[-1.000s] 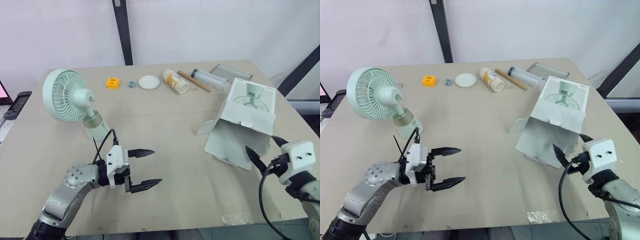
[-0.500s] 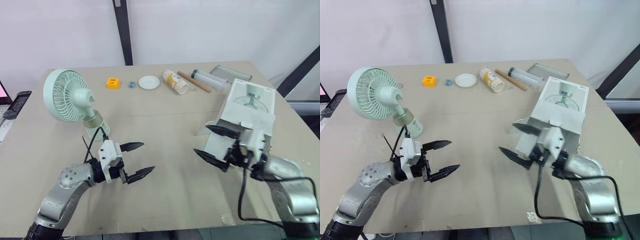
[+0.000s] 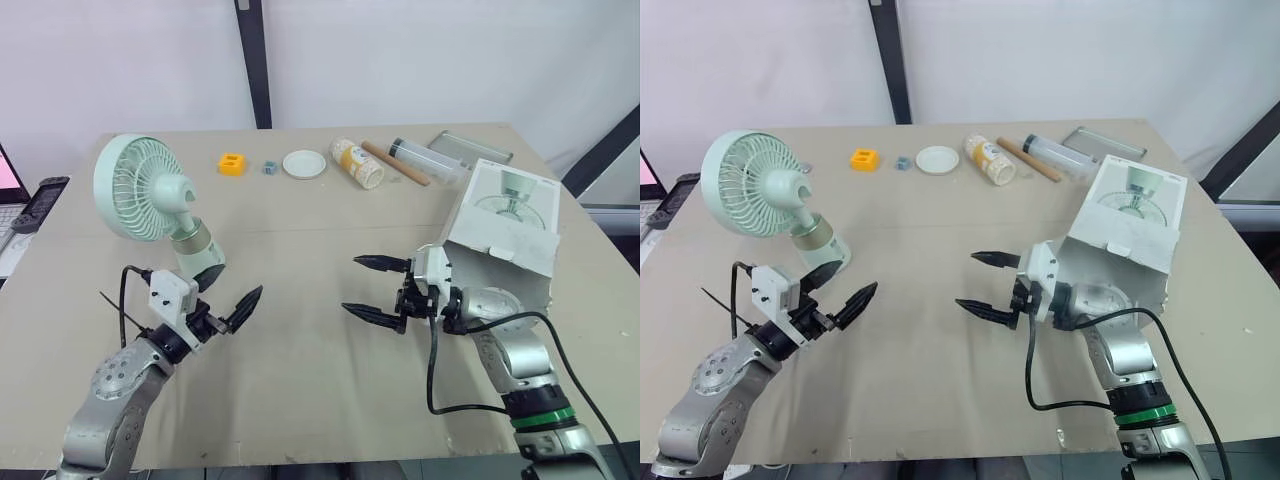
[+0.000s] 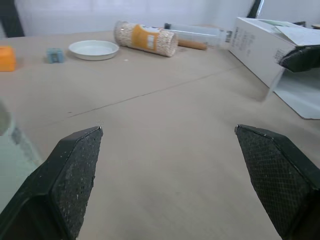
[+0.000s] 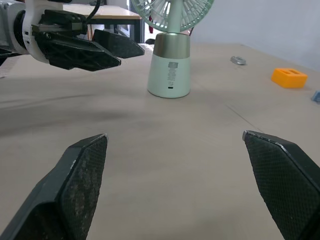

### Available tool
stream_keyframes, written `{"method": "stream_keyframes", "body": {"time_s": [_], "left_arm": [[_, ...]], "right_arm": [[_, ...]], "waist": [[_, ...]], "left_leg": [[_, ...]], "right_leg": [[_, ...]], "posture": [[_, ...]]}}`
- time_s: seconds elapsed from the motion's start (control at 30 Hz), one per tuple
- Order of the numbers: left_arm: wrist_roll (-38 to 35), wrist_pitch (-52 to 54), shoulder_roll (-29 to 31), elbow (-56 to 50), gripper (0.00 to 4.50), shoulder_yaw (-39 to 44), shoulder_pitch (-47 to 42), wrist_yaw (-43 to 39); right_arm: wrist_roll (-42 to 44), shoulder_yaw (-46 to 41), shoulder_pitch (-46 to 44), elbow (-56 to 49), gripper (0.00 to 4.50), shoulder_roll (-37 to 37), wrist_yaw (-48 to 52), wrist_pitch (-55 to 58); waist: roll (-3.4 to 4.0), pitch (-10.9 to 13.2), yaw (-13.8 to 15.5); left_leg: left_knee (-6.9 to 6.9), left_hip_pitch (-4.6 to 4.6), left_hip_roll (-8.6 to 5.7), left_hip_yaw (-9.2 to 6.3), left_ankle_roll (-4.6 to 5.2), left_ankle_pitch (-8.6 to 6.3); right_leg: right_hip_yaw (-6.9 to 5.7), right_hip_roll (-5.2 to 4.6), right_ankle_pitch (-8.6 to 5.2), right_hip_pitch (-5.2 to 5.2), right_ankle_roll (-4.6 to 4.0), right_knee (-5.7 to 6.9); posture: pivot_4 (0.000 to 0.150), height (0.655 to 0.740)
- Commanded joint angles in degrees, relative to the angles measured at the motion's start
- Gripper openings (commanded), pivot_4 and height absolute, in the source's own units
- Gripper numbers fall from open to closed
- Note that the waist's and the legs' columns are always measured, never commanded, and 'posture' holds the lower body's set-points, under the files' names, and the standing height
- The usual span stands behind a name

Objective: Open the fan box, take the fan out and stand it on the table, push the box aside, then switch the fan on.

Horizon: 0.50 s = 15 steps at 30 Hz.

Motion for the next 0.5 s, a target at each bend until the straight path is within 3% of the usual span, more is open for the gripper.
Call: {"method": "stream_keyframes", "body": {"time_s": [0.03, 0.23, 0.5], "left_arm": [[1.0, -0.9, -2.5, -4.9, 4.5, 2.8, 2.4, 5.5], [0.8, -0.9, -5.9, -9.6, 4.5, 7.2, 7.3, 11.7], [-2.5, -0.4, -4.5, -10.7, 4.5, 15.1, 7.9, 13.8]], "right_arm": [[-1.2, -0.2, -0.8, -0.1, 4.43, 0.4, 0.3, -3.4], [-1.6, 0.1, -0.6, 0.5, 4.43, 1.6, -0.1, -4.6], [-2.7, 0.8, -2.7, 2.7, 4.43, 3.6, -0.6, -5.4]], "waist": [[0.0, 0.0, 0.0], [-0.02, 0.0, 0.0], [-0.03, 0.0, 0.0]], "left_leg": [[0.0, 0.0, 0.0, 0.0, 0.0, 0.0], [-0.01, -0.01, 0.0, -0.01, -0.02, -0.01], [-0.04, -0.01, 0.0, 0.0, -0.03, -0.01]], "right_leg": [[0.0, 0.0, 0.0, -0.01, 0.0, 0.0], [0.0, 0.0, 0.0, 0.01, 0.0, -0.03], [-0.01, 0.01, 0.0, 0.01, 0.0, -0.08]], "posture": [[0.15, 0.74], [0.15, 0.74], [0.15, 0.74]]}}
